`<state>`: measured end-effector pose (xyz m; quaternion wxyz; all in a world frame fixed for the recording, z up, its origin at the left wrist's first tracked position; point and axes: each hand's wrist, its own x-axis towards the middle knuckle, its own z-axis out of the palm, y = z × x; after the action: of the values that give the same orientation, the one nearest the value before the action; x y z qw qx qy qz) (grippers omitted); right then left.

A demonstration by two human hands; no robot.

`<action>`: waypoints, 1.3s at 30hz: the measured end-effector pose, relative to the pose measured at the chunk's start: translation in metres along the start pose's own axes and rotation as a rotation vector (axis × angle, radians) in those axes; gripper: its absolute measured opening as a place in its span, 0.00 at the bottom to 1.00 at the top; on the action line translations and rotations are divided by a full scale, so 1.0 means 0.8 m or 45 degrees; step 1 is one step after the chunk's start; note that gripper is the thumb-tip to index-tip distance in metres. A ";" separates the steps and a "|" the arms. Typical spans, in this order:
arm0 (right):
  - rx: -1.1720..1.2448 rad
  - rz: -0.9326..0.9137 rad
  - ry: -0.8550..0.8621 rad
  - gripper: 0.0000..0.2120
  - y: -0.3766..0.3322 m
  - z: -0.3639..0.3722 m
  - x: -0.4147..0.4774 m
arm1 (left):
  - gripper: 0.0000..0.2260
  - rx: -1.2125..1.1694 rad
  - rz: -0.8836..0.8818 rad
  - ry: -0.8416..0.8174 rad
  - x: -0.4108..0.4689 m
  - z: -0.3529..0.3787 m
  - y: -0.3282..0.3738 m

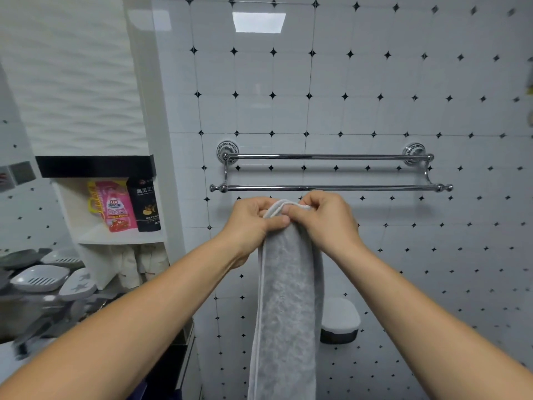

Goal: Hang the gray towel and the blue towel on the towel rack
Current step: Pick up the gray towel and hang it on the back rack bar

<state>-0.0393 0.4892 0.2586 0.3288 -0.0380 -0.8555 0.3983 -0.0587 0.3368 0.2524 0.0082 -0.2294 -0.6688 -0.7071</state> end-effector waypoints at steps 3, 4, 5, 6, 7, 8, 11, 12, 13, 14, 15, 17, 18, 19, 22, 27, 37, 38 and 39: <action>0.083 -0.089 -0.253 0.25 0.014 -0.004 0.002 | 0.06 0.063 0.033 -0.112 0.005 -0.019 0.010; 0.110 -0.137 -0.391 0.25 0.023 -0.005 0.001 | 0.06 0.098 0.056 -0.149 0.006 -0.028 0.014; 0.068 -0.174 -0.513 0.25 0.035 -0.005 -0.001 | 0.06 0.124 0.073 -0.182 0.008 -0.036 0.019; -0.049 -0.194 -0.600 0.24 0.050 -0.004 -0.004 | 0.07 0.139 0.082 -0.207 0.010 -0.043 0.024; -0.214 -0.206 -0.664 0.23 0.067 -0.002 -0.006 | 0.08 0.144 0.086 -0.222 0.011 -0.050 0.029; -0.382 -0.213 -0.729 0.24 0.084 0.001 -0.011 | 0.08 0.141 0.085 -0.227 0.014 -0.057 0.033; -0.765 -0.285 -0.915 0.23 0.128 0.005 -0.024 | 0.10 0.123 0.110 -0.142 0.020 -0.079 0.039; -0.830 -0.329 -0.927 0.20 0.137 0.004 -0.027 | 0.11 0.111 0.124 -0.086 0.022 -0.086 0.040; -0.835 -0.369 -0.904 0.18 0.142 0.000 -0.029 | 0.12 0.099 0.132 -0.028 0.024 -0.093 0.038; -0.774 -0.401 -0.862 0.16 0.144 -0.004 -0.029 | 0.12 0.089 0.134 0.030 0.027 -0.100 0.036; -0.629 -0.411 -0.811 0.15 0.143 -0.008 -0.031 | 0.11 0.085 0.128 0.083 0.028 -0.106 0.033; -0.202 -0.372 -0.639 0.12 0.134 -0.017 -0.036 | 0.11 0.104 0.107 0.158 0.030 -0.118 0.026; -0.015 -0.353 -0.541 0.11 0.128 -0.021 -0.038 | 0.12 0.126 0.100 0.193 0.031 -0.122 0.021; 0.114 -0.361 -0.476 0.11 0.122 -0.024 -0.041 | 0.12 0.148 0.096 0.237 0.032 -0.126 0.016; 0.235 -0.587 -0.431 0.15 0.097 -0.026 -0.054 | 0.11 0.184 0.074 0.399 0.035 -0.136 0.007; 0.073 -0.807 -0.790 0.15 0.080 -0.014 -0.079 | 0.12 0.163 0.067 0.528 0.037 -0.144 0.002; -0.190 0.098 -1.384 0.10 0.085 0.001 -0.086 | 0.12 0.243 0.197 0.295 0.035 -0.125 -0.003; -0.285 0.116 -1.431 0.09 0.084 -0.002 -0.084 | 0.12 0.257 0.196 0.295 0.035 -0.127 -0.004; -0.460 0.080 -1.487 0.08 0.084 -0.005 -0.084 | 0.12 0.273 0.193 0.293 0.035 -0.129 -0.005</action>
<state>0.0023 0.5152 0.1772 -0.2179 0.1062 -0.9468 0.2115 -0.1176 0.2473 0.2582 0.1624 -0.1947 -0.7159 -0.6505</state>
